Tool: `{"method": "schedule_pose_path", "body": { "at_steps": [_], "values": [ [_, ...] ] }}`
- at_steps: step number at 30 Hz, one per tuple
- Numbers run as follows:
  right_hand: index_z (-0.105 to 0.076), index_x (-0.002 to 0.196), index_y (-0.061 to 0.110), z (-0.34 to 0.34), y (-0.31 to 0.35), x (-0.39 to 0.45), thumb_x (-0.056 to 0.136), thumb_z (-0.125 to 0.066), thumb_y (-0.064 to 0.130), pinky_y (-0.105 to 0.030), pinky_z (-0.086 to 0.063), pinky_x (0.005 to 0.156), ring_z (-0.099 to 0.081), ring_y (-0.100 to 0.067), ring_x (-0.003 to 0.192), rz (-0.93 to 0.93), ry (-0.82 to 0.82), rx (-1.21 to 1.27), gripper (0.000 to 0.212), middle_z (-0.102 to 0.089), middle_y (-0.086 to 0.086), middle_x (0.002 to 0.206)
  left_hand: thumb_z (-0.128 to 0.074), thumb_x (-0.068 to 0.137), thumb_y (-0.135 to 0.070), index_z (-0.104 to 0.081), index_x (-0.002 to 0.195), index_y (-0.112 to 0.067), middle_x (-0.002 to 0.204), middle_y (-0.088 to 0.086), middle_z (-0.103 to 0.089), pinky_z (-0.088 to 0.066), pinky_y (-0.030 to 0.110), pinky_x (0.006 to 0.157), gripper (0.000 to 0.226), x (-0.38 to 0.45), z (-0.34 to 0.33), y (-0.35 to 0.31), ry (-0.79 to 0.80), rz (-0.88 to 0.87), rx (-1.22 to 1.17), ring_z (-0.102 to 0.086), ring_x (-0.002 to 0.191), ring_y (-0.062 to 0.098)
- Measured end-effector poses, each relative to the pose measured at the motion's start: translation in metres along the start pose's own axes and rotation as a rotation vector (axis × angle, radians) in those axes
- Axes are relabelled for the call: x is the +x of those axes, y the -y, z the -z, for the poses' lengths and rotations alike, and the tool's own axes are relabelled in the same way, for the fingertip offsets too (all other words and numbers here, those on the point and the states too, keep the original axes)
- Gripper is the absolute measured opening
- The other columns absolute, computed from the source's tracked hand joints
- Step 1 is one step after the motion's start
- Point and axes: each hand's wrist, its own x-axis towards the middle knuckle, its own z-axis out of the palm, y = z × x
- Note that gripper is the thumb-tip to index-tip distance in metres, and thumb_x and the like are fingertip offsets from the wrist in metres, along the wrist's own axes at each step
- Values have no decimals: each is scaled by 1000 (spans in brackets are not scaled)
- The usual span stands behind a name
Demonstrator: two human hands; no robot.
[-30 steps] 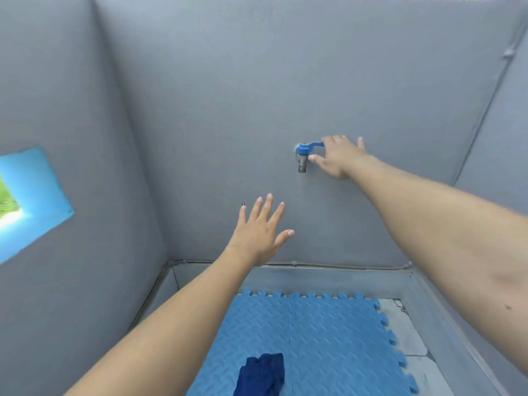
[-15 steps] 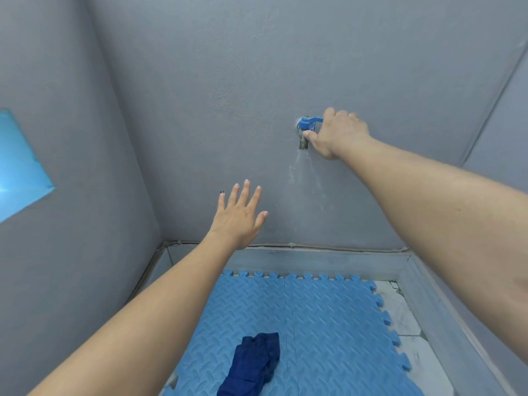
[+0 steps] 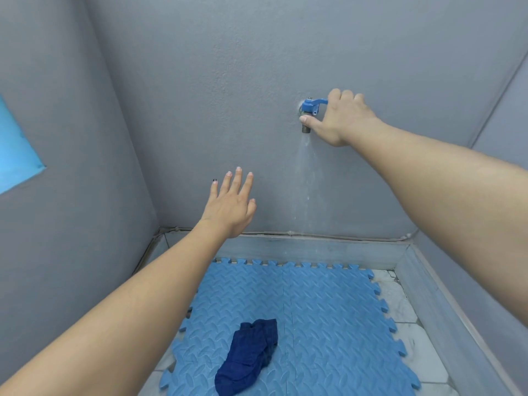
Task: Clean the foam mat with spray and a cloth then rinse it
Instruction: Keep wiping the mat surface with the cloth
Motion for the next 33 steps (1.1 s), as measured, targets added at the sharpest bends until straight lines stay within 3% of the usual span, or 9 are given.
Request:
{"method": "schedule_pose_path", "body": {
  "at_steps": [11,14,16,19,22,25,27,30,33],
  "values": [
    [-33,136,5,-6,-14,8,80,-37,83,-48,-32,104,-32,-41,129,40,25,74,96,-37,-19,136,-19,101,-36,7,153,-17,161,9,11,-1,47,119,61,-14,-11,23,2,31,36,7,148,27],
    [-24,148,11,-6,-15,9,79,-30,85,-57,-17,115,-2,-42,148,21,54,92,101,-22,-14,155,-18,101,-36,8,153,-17,161,9,11,-1,47,119,61,-17,-14,23,3,36,30,7,148,27],
    [-10,156,21,-16,-18,-5,83,-24,83,-61,-1,117,15,-37,149,58,-42,120,97,0,-5,165,-19,102,-37,7,153,-17,161,9,10,-2,46,119,61,-21,-20,17,-24,28,8,7,148,27],
    [0,157,24,-74,-31,-69,93,-25,69,-55,3,119,12,-29,151,154,-203,234,82,7,0,166,-17,100,-42,5,153,-15,161,7,9,-4,43,120,63,-39,-51,3,-59,-16,-48,6,148,25],
    [2,157,23,-179,-56,-171,93,-16,69,-53,-1,121,10,-25,152,118,88,247,81,5,3,166,2,89,-60,9,152,-15,160,3,15,2,39,120,78,-85,-118,-22,104,-90,-110,11,148,21],
    [12,155,29,-281,-94,-256,74,18,81,-53,-2,121,12,-22,151,9,423,149,96,8,7,165,9,78,-73,13,151,-16,154,-4,25,8,40,120,93,-146,-199,-43,357,-107,-105,16,147,19],
    [22,149,34,-328,-115,-294,63,31,82,-52,2,121,13,-23,151,-86,533,112,99,10,9,165,-2,79,-78,-9,153,-14,157,-2,6,2,39,119,97,-179,-245,-51,468,-73,-66,-6,149,21],
    [19,149,40,-368,-128,-331,67,30,80,-53,3,120,11,-22,152,-134,593,55,92,10,10,164,-21,90,-72,-42,144,-18,152,-1,-35,-11,38,112,80,-195,-289,-49,455,-3,-78,-27,141,20],
    [-1,155,39,-381,-132,-340,85,6,73,-52,0,120,4,-20,152,-145,531,68,79,-1,9,165,-17,98,-57,-36,146,-21,155,-5,-31,-9,36,115,63,-180,-308,-36,289,73,-87,-19,145,15]
  ]
}}
